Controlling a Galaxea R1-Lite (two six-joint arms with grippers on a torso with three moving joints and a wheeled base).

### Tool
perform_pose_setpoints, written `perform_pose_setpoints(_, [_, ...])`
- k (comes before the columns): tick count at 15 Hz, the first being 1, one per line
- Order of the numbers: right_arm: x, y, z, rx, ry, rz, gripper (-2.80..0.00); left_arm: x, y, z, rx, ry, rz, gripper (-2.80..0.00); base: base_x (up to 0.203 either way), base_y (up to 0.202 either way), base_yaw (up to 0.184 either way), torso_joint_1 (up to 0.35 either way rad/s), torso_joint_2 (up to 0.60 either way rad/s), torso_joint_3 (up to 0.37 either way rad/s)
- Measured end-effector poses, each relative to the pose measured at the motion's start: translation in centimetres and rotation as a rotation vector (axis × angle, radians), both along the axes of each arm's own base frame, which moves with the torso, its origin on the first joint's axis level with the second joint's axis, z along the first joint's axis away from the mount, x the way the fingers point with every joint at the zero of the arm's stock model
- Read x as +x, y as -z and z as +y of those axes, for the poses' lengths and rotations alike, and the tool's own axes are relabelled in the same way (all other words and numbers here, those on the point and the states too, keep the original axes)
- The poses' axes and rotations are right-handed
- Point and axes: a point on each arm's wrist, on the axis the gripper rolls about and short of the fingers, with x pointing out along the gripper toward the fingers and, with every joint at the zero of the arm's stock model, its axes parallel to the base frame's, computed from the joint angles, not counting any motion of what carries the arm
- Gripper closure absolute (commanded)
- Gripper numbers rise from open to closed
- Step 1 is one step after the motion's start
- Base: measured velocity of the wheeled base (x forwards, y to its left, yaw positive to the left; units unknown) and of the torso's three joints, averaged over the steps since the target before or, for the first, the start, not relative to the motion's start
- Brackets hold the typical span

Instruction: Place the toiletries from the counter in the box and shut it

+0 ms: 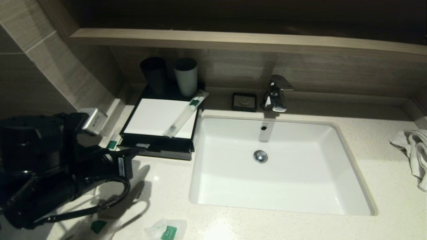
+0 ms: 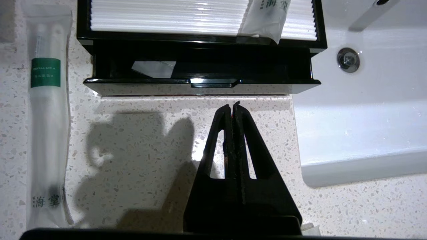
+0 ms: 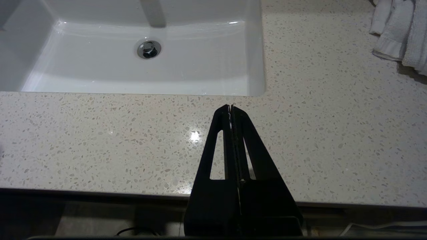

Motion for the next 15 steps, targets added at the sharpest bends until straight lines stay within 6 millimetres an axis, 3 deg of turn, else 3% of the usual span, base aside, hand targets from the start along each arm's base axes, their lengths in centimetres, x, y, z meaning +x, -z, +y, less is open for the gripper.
perform_pose_setpoints(15, [0.0, 0.0, 0.0, 0.0, 0.0, 0.0, 0.0, 3.3, 3.5, -2.5, 0.078, -0.063, 0.076, 0.0, 0.0, 0.0, 0.0, 0.0, 0.0, 0.0])
